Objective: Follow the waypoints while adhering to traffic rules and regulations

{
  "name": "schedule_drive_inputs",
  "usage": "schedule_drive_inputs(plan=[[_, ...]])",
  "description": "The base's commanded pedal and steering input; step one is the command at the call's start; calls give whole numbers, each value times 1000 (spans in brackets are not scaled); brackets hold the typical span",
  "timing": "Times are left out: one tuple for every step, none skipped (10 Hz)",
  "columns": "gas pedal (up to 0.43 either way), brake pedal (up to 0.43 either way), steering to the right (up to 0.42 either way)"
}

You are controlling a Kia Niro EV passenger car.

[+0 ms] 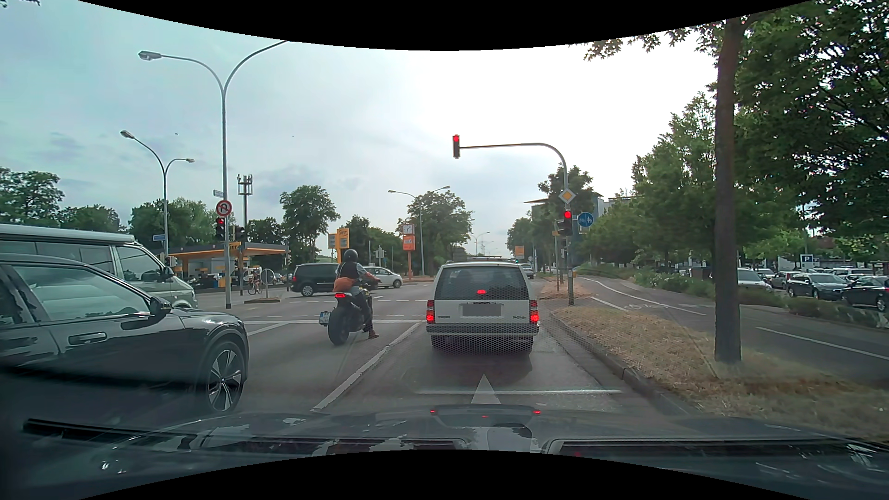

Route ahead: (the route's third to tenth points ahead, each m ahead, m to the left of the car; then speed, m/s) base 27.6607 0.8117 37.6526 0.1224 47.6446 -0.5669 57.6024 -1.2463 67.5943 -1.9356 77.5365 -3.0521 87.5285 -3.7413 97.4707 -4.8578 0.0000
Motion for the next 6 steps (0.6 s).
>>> schedule_drive_inputs(plan=[[0,0,11],[0,0,11],[0,0,11],[0,0,11],[0,0,11],[0,0,11]])
